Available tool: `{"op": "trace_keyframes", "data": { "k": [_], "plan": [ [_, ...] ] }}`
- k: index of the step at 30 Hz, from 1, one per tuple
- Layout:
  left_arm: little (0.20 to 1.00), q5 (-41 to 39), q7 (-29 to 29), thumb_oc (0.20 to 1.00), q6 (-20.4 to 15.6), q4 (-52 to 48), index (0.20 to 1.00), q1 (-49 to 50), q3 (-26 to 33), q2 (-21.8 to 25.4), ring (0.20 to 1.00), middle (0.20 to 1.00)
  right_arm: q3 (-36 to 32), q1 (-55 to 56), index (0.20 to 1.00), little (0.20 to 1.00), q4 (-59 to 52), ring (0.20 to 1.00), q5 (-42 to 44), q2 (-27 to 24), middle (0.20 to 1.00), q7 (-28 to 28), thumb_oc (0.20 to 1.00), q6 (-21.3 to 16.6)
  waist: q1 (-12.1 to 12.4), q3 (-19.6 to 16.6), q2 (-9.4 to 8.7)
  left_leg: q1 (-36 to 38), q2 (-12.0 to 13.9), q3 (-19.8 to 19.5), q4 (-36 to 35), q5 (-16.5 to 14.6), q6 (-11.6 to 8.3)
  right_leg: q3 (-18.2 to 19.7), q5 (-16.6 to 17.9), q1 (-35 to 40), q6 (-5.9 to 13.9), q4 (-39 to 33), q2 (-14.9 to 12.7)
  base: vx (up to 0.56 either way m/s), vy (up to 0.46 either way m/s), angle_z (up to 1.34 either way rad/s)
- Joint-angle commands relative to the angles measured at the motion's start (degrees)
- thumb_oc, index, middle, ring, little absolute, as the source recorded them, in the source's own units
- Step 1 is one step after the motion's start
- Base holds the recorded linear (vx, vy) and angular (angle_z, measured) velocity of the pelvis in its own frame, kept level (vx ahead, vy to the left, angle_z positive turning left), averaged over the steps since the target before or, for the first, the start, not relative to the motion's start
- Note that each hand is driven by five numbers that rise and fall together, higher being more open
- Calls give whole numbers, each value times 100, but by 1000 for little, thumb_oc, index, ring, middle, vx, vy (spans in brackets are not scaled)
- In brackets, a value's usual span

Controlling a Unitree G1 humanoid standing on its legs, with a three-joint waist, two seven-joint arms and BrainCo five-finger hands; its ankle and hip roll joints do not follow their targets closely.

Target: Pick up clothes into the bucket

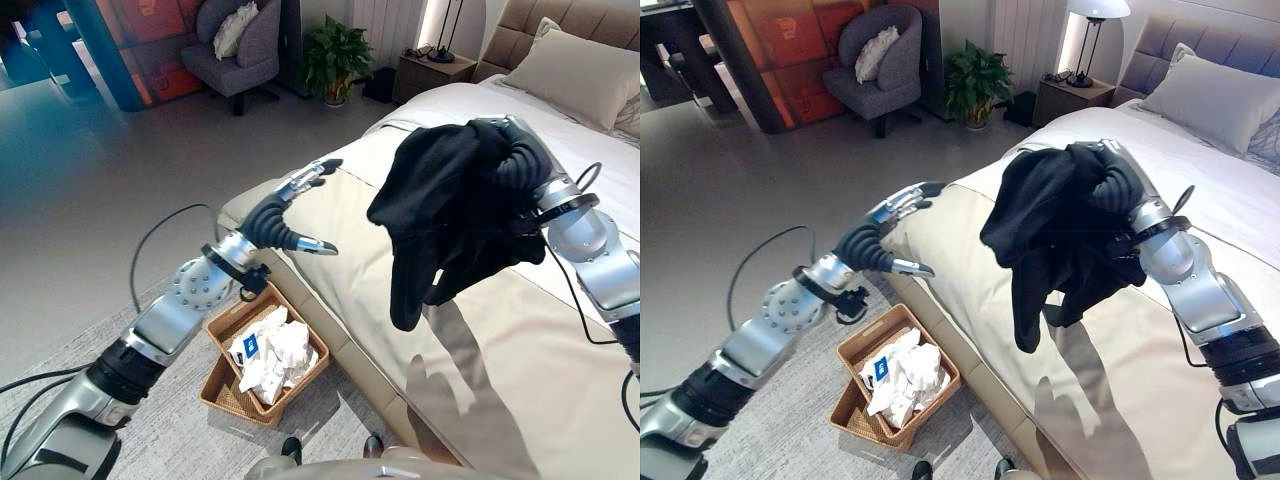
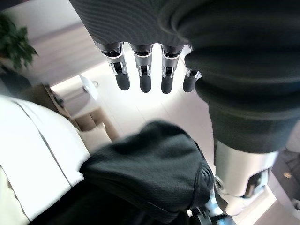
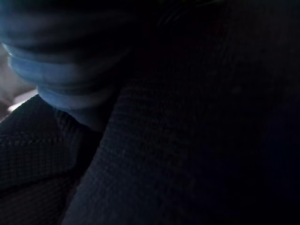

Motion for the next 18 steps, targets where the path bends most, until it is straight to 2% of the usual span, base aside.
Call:
{"op": "trace_keyframes", "data": {
  "k": [1,8,13,18],
  "plan": [
    [1000,13,80,1000,-113,278,1000,-617,-100,-65,1000,1000,54,-704,200,200,-487,200,377,70,200,79,200,-251,39,-505,-377,-24,-56,-93,443,-632,-16,39,-58,118,463,144,-379,0,0,0],
    [1000,247,24,1000,5,559,1000,-1153,-569,-331,1000,1000,463,-1056,200,200,-1038,200,529,392,200,320,200,-289,59,-511,-370,70,-34,-93,388,-621,-2,33,-44,195,481,102,-383,0,0,0],
    [1000,471,103,1000,51,744,1000,-1168,-591,-586,1000,1000,602,-1179,200,200,-1323,200,678,637,200,416,200,-341,66,-500,-372,93,-24,-109,359,-610,11,23,-40,216,482,88,-387,0,0,0],
    [1000,818,222,1000,130,1114,1000,-1062,-563,-1050,1000,1000,771,-1335,200,200,-1718,200,867,965,200,525,200,-415,78,-474,-393,108,-30,-127,354,-609,36,13,-37,242,476,81,-396,0,0,0]
  ]
}}
